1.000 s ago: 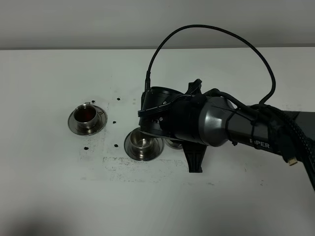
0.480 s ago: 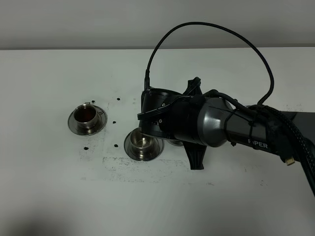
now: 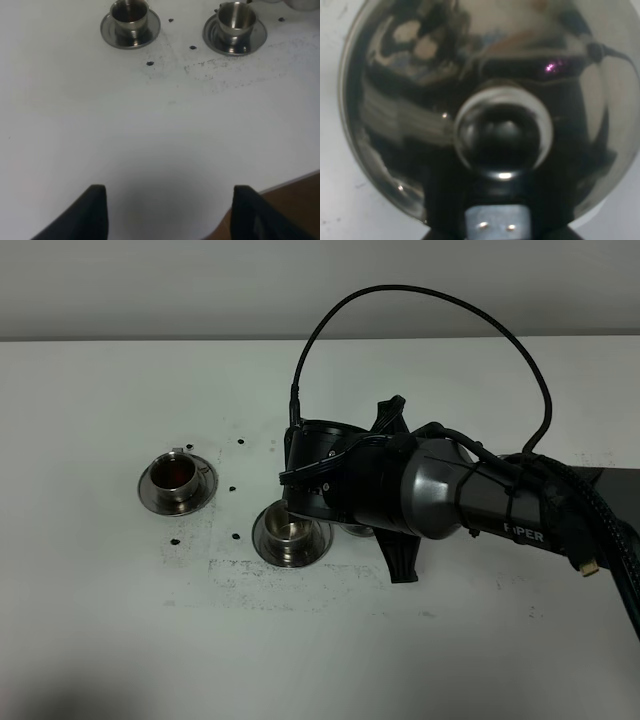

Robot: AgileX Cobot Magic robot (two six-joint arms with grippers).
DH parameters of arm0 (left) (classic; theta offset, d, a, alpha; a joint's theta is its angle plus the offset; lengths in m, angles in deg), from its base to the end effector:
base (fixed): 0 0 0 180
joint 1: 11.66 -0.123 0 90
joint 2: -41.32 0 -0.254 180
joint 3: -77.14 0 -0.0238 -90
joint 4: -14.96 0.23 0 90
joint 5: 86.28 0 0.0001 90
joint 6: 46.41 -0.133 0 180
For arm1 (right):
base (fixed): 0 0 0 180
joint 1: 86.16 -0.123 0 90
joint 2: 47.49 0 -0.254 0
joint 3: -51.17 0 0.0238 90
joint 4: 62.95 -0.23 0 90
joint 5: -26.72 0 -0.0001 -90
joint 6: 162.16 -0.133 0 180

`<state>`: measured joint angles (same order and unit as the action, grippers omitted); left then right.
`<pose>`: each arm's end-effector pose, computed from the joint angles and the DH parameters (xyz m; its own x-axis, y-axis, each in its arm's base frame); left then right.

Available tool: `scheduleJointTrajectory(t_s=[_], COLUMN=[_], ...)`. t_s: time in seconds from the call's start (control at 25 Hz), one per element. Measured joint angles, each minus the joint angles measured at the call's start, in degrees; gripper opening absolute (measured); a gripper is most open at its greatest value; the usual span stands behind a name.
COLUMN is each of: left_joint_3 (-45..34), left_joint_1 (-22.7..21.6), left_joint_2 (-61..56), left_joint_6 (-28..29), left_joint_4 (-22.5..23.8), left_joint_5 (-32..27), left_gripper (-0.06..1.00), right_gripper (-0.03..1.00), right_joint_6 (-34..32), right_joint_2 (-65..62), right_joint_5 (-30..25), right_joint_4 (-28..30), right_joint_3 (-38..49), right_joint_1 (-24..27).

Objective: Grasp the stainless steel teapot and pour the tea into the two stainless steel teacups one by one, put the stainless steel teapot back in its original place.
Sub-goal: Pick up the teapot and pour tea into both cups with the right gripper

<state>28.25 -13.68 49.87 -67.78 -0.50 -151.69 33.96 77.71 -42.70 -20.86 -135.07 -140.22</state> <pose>0.0403 -0.0308 0.2361 -0.4689 0.2315 -0.8524 0.3009 0.9492 0.0923 0.2761 0.2386 0.1366 -0.1301 -0.9162 0.3790 -0.8613 -0.0849 -0.5009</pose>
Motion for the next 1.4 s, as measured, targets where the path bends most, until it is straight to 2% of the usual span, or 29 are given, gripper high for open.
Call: scheduleJointTrajectory(t_s=[0.6, 1.4], left_joint_3=[0.0, 0.0], left_joint_1=[0.0, 0.0], left_joint_2=[0.0, 0.0], left_joint_6=[0.0, 0.0], left_joint_4=[0.0, 0.0], left_joint_5=[0.0, 0.0], left_gripper=[0.52, 0.52], right_gripper=[0.17, 0.17], right_joint_6=[5.0, 5.5], right_joint_2=[0.0, 0.0], right_joint_5=[0.3, 1.2], right_joint_4=[0.6, 2.2], right_joint_3=[0.0, 0.0], right_joint_1=[0.0, 0.0])
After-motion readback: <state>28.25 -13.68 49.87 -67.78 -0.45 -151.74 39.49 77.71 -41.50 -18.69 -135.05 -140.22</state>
